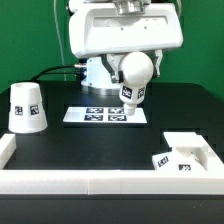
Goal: Assemble lamp
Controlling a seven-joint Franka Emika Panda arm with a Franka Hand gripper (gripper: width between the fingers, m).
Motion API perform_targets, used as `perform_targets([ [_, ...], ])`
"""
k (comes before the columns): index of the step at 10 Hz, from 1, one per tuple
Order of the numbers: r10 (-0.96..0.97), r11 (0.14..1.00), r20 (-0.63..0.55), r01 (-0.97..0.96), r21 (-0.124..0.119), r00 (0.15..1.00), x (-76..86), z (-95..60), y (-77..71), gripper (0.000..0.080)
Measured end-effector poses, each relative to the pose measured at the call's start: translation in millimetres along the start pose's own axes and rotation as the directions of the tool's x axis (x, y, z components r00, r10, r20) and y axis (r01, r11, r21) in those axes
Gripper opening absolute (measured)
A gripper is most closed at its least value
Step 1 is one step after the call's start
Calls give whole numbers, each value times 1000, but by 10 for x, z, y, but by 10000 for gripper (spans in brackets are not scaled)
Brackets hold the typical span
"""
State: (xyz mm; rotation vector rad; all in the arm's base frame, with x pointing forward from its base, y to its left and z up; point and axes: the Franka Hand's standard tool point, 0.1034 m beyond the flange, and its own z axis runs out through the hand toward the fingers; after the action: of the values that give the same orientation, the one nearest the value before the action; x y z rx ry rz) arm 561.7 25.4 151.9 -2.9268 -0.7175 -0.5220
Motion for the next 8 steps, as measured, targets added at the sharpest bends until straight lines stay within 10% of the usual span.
perform_targets([
  [5, 82, 994, -15, -80, 76, 997, 588, 145, -274, 576],
  [8, 96, 994, -45, -93, 56, 994, 672, 185, -210, 576],
])
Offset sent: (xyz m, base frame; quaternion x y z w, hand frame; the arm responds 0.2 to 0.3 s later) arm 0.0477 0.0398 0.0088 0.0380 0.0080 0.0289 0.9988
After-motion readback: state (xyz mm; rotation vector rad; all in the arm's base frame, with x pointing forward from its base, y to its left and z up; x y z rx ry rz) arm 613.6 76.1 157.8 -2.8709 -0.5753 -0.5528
